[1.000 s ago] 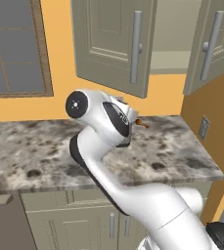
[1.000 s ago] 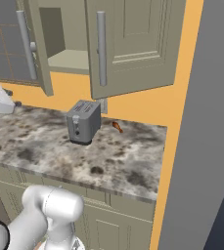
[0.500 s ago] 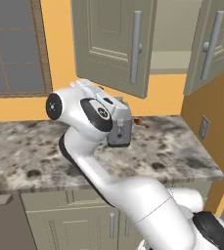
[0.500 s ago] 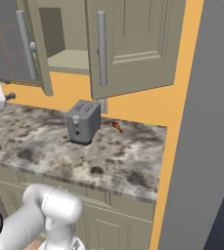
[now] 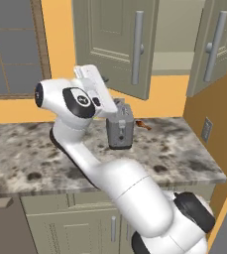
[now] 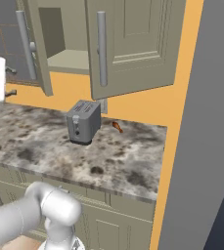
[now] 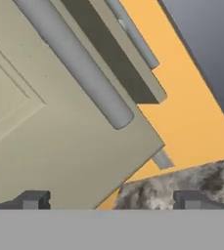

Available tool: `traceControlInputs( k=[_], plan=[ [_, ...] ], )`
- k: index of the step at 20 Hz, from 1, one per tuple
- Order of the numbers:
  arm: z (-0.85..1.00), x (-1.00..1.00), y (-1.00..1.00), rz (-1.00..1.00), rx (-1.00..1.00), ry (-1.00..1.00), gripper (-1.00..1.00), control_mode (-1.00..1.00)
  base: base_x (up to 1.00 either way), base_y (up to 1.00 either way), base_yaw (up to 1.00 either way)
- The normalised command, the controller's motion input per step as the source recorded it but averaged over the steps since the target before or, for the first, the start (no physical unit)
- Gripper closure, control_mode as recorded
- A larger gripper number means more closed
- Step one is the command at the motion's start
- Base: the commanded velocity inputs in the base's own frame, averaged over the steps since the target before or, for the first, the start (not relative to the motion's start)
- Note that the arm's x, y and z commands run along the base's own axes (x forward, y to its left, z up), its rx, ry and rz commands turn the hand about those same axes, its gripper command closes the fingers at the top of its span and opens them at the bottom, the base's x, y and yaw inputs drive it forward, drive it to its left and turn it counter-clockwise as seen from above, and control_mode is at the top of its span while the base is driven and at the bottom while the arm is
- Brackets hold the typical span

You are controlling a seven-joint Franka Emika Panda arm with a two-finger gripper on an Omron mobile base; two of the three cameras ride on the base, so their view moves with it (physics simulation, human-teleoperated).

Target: Close all open cabinet doors.

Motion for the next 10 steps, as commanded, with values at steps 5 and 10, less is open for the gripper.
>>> traceControlInputs(
  k=[5, 10],
  plan=[
    [0.25, 0.13, -0.08, -0.15, 0.26, -0.15, -1.00, -1.00, 0.00, 0.00, 0.00],
    [-0.04, 0.41, -0.17, -0.02, 0.17, -0.13, -1.00, -1.00, 0.00, 0.00, 0.00]
  ],
)
